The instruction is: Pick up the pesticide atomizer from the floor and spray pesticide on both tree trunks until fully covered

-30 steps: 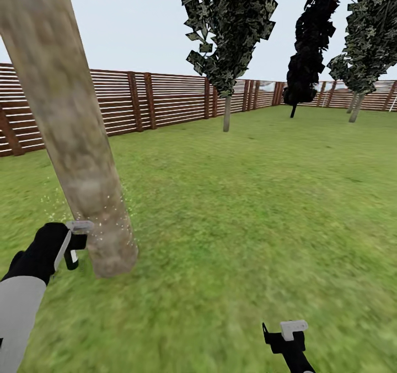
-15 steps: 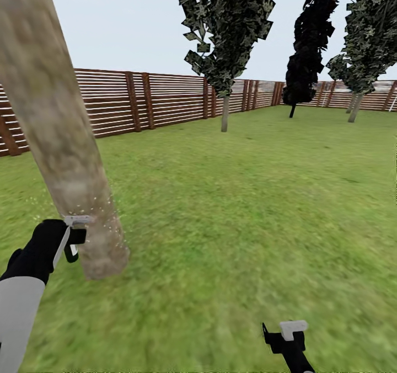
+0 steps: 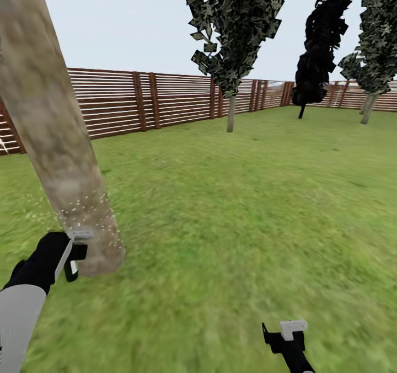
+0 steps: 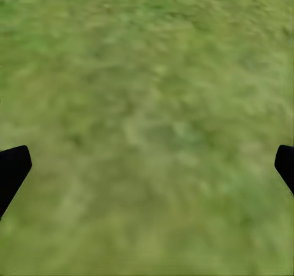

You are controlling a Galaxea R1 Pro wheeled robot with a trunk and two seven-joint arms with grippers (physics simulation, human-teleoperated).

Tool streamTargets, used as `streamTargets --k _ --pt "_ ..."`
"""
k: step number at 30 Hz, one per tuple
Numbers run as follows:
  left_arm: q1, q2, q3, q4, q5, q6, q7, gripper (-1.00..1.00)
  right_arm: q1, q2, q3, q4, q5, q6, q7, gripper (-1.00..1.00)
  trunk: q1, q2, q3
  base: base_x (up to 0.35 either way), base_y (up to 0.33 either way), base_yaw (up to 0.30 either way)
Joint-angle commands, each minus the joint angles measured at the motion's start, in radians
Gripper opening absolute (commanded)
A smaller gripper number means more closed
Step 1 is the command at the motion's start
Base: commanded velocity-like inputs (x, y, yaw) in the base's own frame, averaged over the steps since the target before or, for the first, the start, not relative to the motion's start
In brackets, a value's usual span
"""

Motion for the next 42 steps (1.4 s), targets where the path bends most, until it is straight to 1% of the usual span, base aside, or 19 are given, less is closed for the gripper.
streamTargets --k 1,4,8,10,14,15,16,17,19,25,28,29,31,33,34,37,38,40,42 --pt "0.001 -0.005 0.001 0.001 -0.009 0.004 -0.007 -1.0 0.0 -0.001 0.0 0.0 0.01 -0.002 -0.008 1.0 0.0 0.0 -0.001 0.241 -0.183 0.163" --pt "0.004 -0.044 0.002 0.007 -0.013 0.002 -0.007 -1.0 0.0 0.0 -0.001 0.0 0.011 -0.002 -0.008 1.0 0.0 0.0 -0.001 0.243 -0.182 0.048" --pt "0.024 -0.044 0.009 0.018 -0.02 0.0 -0.001 -1.0 0.0 -0.001 0.0 0.0 0.011 -0.002 -0.008 1.0 0.0 0.0 -0.001 0.284 -0.133 0.003" --pt "0.075 -0.042 0.013 0.024 -0.023 -0.007 0.0 -1.0 0.0 0.0 0.0 0.0 0.01 -0.002 -0.008 1.0 0.0 0.0 -0.001 0.293 -0.105 0.0" --pt "0.101 -0.048 0.014 0.043 -0.022 -0.062 0.0 -1.0 0.0 0.0 -0.001 0.0 0.011 -0.002 -0.008 1.0 0.0 0.0 -0.001 0.117 -0.021 0.0" --pt "0.11 -0.043 0.02 0.051 -0.022 -0.066 0.0 -1.0 0.0 -0.001 -0.001 0.0 0.011 -0.002 -0.008 1.0 0.0 0.0 -0.001 0.006 -0.001 0.0" --pt "0.155 -0.018 0.067 0.047 -0.02 -0.073 -0.001 -1.0 0.0 -0.001 -0.001 0.0 0.011 -0.002 -0.008 1.0 0.0 0.0 -0.001 0.0 0.0 0.0" --pt "0.164 -0.002 0.094 0.046 -0.02 -0.074 -0.003 -1.0 0.0 -0.001 -0.001 0.0 0.01 -0.002 -0.008 1.0 0.0 0.0 -0.001 0.0 0.0 0.0" --pt "0.169 0.01 0.118 0.046 -0.016 -0.074 -0.005 -1.0 0.0 -0.001 -0.001 0.0 0.01 -0.002 -0.008 1.0 0.0 0.0 -0.001 0.009 0.0 0.0" --pt "0.17 0.004 0.117 0.055 -0.013 -0.075 -0.005 -1.0 0.0 -0.001 0.0 0.0 0.01 -0.002 -0.008 1.0 0.0 0.0 -0.001 0.239 0.0 0.0" --pt "0.171 0.008 0.121 0.058 -0.018 -0.074 -0.005 -1.0 0.0 0.0 0.0 0.001 0.011 -0.002 -0.008 1.0 0.0 0.0 -0.001 0.061 0.0 0.0" --pt "0.204 0.018 0.134 0.05 -0.02 -0.076 -0.005 -1.0 0.0 0.001 0.0 0.002 0.011 -0.002 -0.008 1.0 0.0 0.0 -0.001 0.003 0.0 0.0" --pt "0.217 0.023 0.139 0.047 -0.021 -0.082 -0.004 -1.0 0.0 0.001 0.0 0.002 0.011 -0.002 -0.008 1.0 0.0 0.0 -0.001 0.0 0.0 0.0" --pt "0.22 0.025 0.139 0.05 -0.022 -0.122 -0.003 -1.0 0.0 0.001 0.0 0.002 0.011 -0.002 -0.008 1.0 0.0 0.0 -0.001 0.0 0.0 0.0" --pt "0.221 0.022 0.139 0.054 -0.019 -0.157 -0.004 -1.0 0.0 0.001 0.0 0.002 0.011 -0.002 -0.008 1.0 0.0 0.0 -0.001 0.0 0.0 0.0" --pt "0.222 0.008 0.135 0.058 -0.011 -0.205 -0.013 -1.0 0.0 0.001 0.0 0.002 0.011 -0.002 -0.008 1.0 0.0 0.0 -0.001 0.0 0.0 0.0" --pt "0.222 0.006 0.135 0.06 -0.01 -0.241 -0.018 -1.0 0.0 0.001 0.0 0.002 0.011 -0.002 -0.008 1.0 0.0 0.0 -0.001 -0.059 0.0 0.0" --pt "0.223 -0.002 0.131 0.123 -0.016 -0.389 -0.052 -1.0 0.0 0.001 0.0 0.002 0.012 -0.002 -0.008 1.0 0.0 0.0 -0.001 -0.257 0.053 0.0" --pt "0.229 -0.001 0.129 0.16 -0.021 -0.476 -0.074 -1.0 0.0 0.001 0.0 0.002 0.012 -0.002 -0.008 1.0 0.0 0.0 -0.001 -0.317 0.071 0.0"
